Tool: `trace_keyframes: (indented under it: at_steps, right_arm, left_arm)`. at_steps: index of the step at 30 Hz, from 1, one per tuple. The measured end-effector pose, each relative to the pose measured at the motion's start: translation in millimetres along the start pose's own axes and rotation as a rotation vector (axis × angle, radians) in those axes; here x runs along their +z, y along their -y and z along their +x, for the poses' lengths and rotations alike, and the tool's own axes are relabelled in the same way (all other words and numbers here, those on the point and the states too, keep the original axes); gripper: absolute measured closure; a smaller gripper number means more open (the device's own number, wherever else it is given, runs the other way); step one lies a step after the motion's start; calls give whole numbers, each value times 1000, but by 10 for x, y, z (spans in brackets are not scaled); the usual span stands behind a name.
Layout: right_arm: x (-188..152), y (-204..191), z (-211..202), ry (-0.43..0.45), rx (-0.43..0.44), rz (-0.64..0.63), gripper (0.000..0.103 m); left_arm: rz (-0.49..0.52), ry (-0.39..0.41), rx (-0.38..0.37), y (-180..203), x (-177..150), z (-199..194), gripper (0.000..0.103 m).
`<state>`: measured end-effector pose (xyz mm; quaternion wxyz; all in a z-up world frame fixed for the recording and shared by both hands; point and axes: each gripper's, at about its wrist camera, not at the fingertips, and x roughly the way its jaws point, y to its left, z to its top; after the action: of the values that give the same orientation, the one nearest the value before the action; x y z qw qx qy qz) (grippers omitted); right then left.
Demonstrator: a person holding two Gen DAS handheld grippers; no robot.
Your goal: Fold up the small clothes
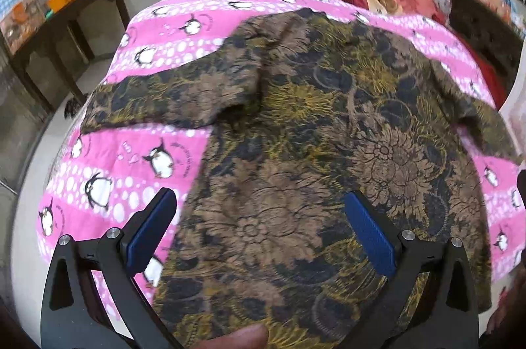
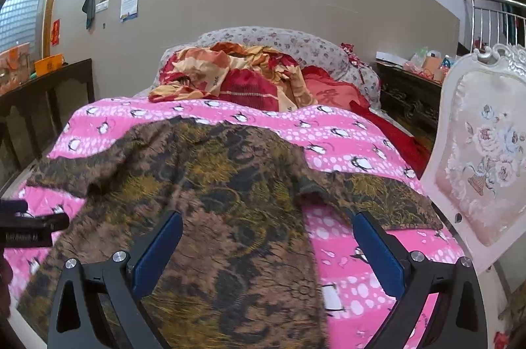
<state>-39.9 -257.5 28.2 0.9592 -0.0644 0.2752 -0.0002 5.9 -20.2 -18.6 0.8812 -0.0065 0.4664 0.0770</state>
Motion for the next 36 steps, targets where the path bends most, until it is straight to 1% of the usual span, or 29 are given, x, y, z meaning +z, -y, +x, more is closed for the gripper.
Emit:
trace_keyframes:
  at_steps: [4,7,11,17,20,23,25,27,28,30,32,35,36]
  right_arm:
    - [-149,258,186,-57,33,58,0]
    - [-217,331,264,-82,45,44,0]
    - [-322,377,221,-72,40,-8,0]
    - [-412,438,107,-96,34,-15,0]
    - [-407,439,-29,-75,14,-22,0]
    - [-385,385,-146,-60,0,-25,0]
    - [-376,326,-227,-42,-5,-21,0]
    - [-399,236,-272,-31,-13,-25,0]
    - [-414,194,-275,-33,-18,-24,0]
    - [-450,94,-252,-48,-25,-14,0]
    - [-470,16,-232,-67,-24,-2,0]
    - [-451,-106,-205,-86,-24,1,0]
    - [-423,-130,-187,-97,-21,3,0]
  left_arm:
    - [27,-22,23,267,35,139,0]
    - [34,-36,33,424,44,252,0]
    - [46,-63,54,546,11,343,0]
    - [57,-41,31,617,-37,242,0]
    - [55,-15,11,572,-60,109,0]
    - [70,29,-15,464,-72,-19,0]
    - [71,53,-32,347,-82,-45,0]
    - [81,64,-67,230,-102,-14,0]
    - [89,67,-93,165,-112,16,0]
    - [82,17,-114,11,-144,94,0]
    - [66,1,-139,-127,-175,123,0]
    - [41,14,-148,-286,-168,134,0]
    - [38,8,-133,-316,-137,170,0]
